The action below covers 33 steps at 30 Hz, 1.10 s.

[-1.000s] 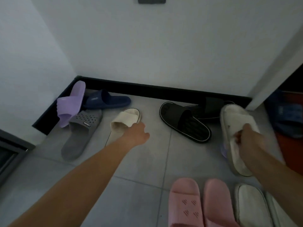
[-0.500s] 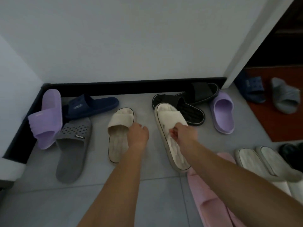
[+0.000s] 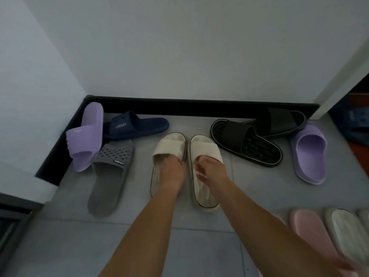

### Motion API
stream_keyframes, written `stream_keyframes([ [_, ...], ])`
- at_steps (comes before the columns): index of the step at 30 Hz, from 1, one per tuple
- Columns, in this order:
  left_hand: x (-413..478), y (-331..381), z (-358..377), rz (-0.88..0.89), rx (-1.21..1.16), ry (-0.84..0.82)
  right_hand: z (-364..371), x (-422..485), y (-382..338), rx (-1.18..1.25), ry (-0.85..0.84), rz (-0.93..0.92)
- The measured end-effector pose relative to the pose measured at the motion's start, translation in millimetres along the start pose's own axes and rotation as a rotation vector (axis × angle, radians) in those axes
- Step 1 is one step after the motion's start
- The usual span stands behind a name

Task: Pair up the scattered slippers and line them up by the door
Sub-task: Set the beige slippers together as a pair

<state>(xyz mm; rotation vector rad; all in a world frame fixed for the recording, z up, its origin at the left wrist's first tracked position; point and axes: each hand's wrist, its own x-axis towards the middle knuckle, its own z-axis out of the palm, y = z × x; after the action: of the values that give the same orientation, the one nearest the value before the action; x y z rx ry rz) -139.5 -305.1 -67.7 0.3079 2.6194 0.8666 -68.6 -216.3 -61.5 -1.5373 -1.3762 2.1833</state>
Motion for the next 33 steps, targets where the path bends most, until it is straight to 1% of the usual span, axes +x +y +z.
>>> stream_keyframes([
  [2, 5, -5, 2, 0.015, 0.069, -0.005, 2, 8, 7, -0.237, -0.057, -0.032],
  [4, 9, -8, 4, 0.017, 0.132, -0.010, 2, 15, 15, -0.399, -0.060, -0.086],
  [6, 12, -11, 8, 0.018, 0.127, -0.028, 5, 20, 18, -0.449, -0.057, -0.158],
  [11, 17, -4, 17, -0.002, -0.052, -0.110, 19, 30, 17, -0.570, -0.108, -0.294],
  [17, -8, -9, 18, -0.009, -0.115, -0.133, 16, 11, 26, -0.637, -0.148, -0.293],
  [21, -54, -19, 14, 0.023, -0.084, -0.135, -7, -26, 46, -0.656, -0.181, -0.279],
  [23, -88, -27, 11, 0.052, -0.073, -0.153, -21, -54, 62, -0.629, -0.226, -0.257],
  [28, -188, -60, 12, 0.061, 0.042, -0.279, -63, -130, 112, -0.588, -0.332, -0.136],
  [33, -255, -83, 26, -0.043, 0.015, -0.414, -105, -173, 149, -0.640, -0.346, -0.136],
])
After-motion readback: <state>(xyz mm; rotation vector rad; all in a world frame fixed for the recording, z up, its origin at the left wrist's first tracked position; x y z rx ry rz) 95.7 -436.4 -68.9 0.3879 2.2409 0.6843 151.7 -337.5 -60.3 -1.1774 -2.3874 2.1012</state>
